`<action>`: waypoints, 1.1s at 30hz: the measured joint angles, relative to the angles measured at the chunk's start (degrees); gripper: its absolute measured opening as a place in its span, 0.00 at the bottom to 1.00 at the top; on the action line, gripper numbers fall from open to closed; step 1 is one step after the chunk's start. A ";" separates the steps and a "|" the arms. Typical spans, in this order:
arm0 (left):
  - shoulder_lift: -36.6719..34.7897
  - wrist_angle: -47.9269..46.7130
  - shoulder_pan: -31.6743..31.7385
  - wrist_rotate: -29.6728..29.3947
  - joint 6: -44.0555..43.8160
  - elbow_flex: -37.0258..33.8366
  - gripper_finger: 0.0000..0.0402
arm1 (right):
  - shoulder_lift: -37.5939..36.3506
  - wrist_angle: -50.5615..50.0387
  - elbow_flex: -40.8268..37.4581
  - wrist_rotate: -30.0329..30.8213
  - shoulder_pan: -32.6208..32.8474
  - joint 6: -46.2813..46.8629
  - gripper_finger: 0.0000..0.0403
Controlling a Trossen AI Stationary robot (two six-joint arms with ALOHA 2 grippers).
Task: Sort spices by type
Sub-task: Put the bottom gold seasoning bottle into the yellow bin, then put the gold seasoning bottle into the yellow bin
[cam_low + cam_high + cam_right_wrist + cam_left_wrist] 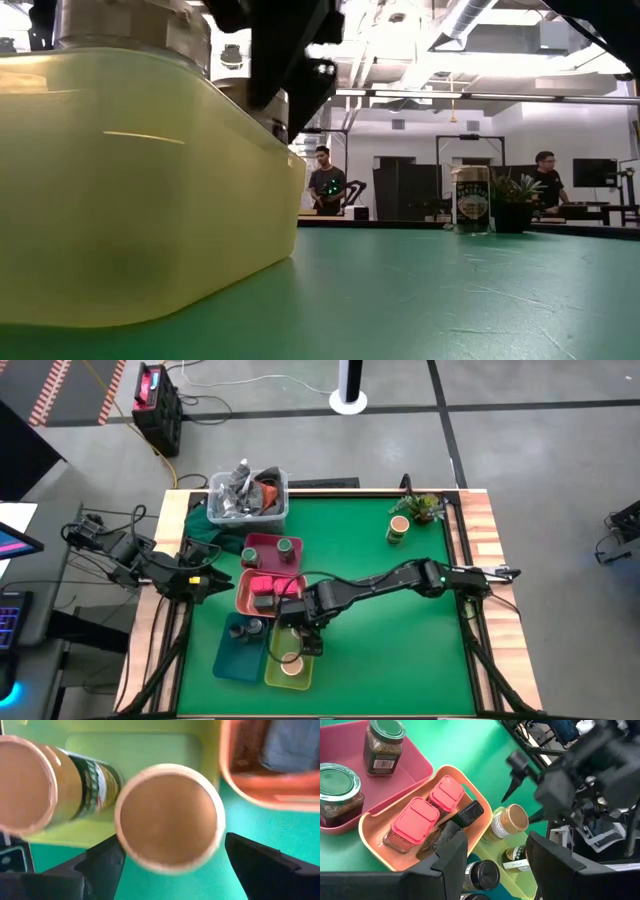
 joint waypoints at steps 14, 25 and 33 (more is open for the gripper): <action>0.02 -0.02 -0.01 -0.02 0.11 0.01 0.48 | -7.72 -18.10 -0.57 14.01 -2.94 -5.61 0.89; 0.02 0.35 -0.01 1.84 -1.12 0.00 0.48 | -24.31 -12.75 -23.86 14.65 -16.32 3.09 0.84; 0.02 0.35 -0.01 -3.55 2.49 0.00 0.48 | -45.08 -3.57 -47.98 17.18 -26.51 10.81 0.88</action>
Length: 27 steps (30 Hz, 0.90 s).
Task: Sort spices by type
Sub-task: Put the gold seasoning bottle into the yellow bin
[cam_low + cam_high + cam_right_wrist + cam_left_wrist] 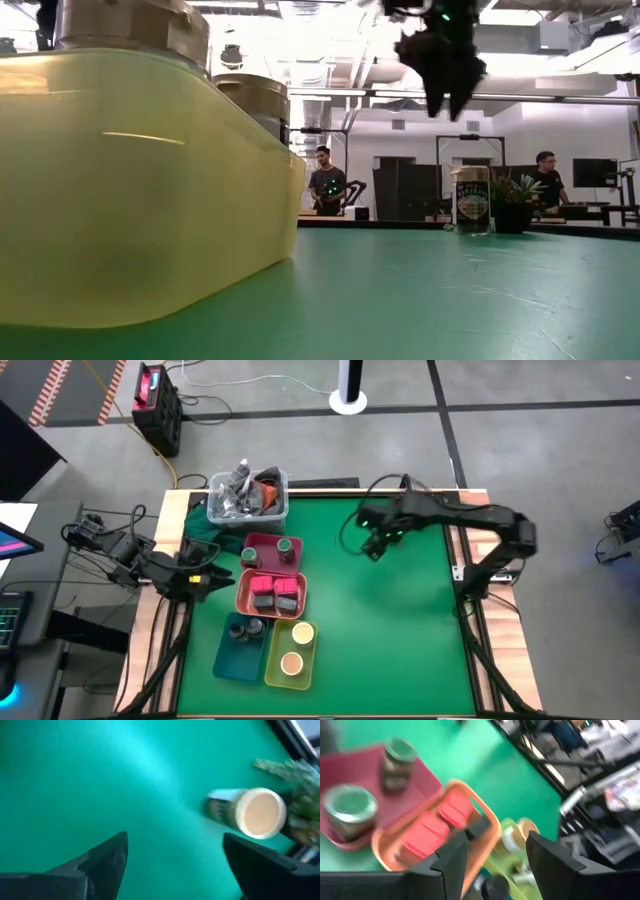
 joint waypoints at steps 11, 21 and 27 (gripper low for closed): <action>1.41 -0.07 0.22 -18.51 3.65 -0.02 0.48 | -8.88 10.30 -13.43 -1.05 -14.94 -9.89 0.98; 5.49 0.05 3.06 -17.31 4.24 -0.02 0.48 | -3.67 13.07 -13.42 -6.15 -23.44 -19.35 0.99; 6.02 0.05 3.08 -16.52 3.68 -0.02 0.48 | -0.74 13.41 -14.11 -6.66 -25.17 -22.10 0.99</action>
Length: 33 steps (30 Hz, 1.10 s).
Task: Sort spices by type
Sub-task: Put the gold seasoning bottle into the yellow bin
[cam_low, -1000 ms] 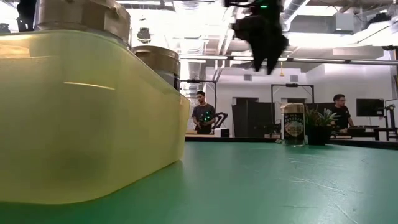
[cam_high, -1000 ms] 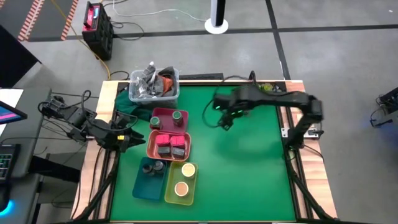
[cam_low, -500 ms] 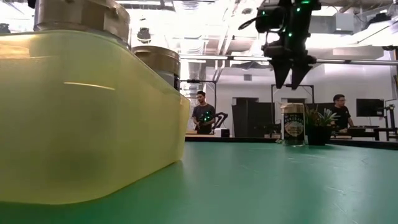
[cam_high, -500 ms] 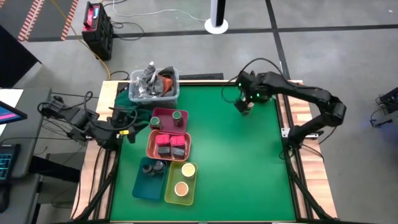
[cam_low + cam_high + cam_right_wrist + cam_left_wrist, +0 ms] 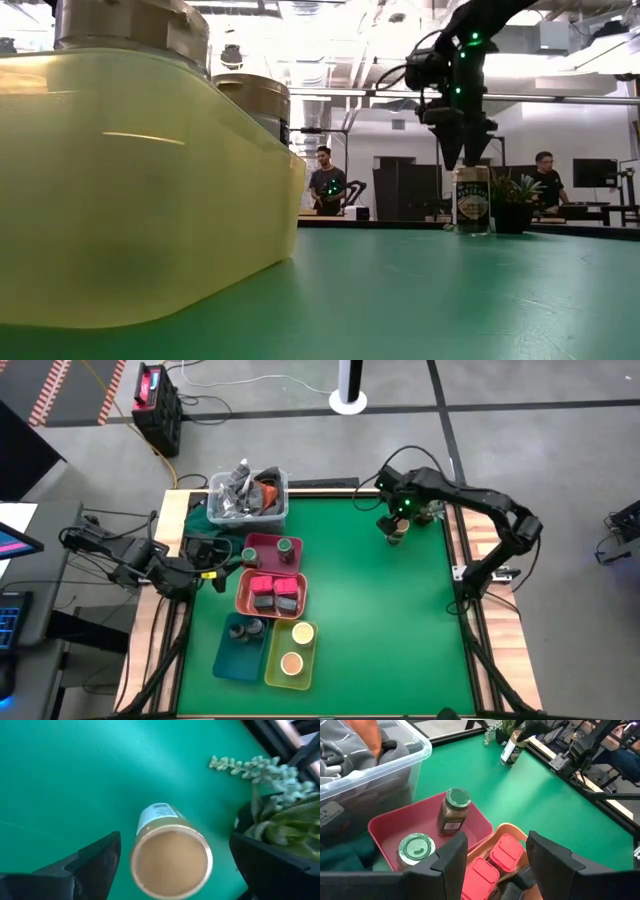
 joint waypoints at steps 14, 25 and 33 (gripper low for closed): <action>-0.02 -0.13 0.00 -0.02 3.03 0.00 0.48 | 0.59 9.57 -10.75 -2.82 0.50 0.17 0.98; -0.04 -0.15 0.00 0.59 2.93 0.00 0.48 | 0.68 12.09 -11.14 -2.78 -1.29 -1.37 0.76; -0.07 -0.17 0.00 0.57 3.03 0.00 0.48 | 0.67 9.99 -10.50 -4.27 2.80 0.97 0.75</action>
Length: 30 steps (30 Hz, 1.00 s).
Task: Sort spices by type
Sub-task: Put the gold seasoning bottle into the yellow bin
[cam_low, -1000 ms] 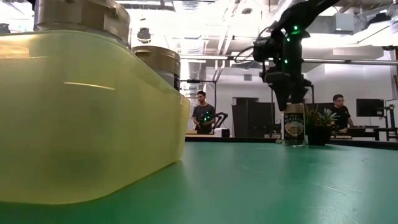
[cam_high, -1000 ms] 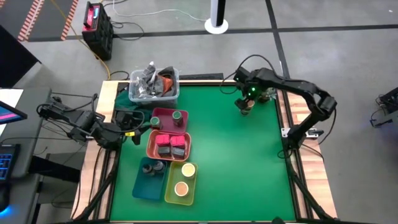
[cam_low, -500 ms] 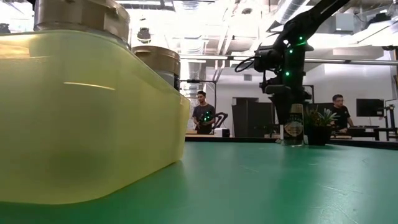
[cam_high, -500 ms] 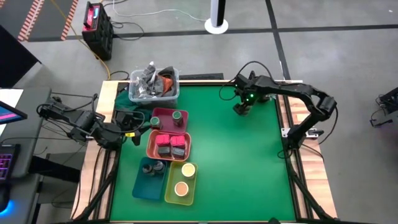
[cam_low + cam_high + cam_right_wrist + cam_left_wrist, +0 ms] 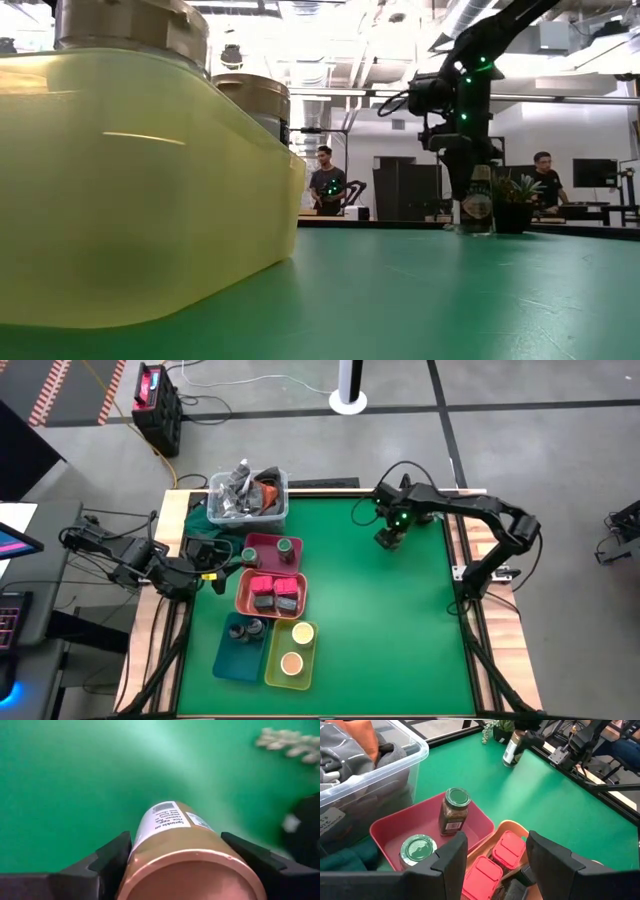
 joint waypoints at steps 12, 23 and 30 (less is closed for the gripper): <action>-1.82 0.14 -0.02 13.34 -0.31 0.00 0.48 | 0.03 1.47 15.00 1.04 26.21 16.13 0.75; -4.26 0.15 -0.04 19.73 -1.79 0.00 0.48 | 0.00 11.95 23.33 7.76 41.09 34.17 0.75; -3.88 0.12 -0.04 22.77 -3.15 0.00 0.48 | 7.39 17.59 30.55 9.93 46.29 34.86 0.75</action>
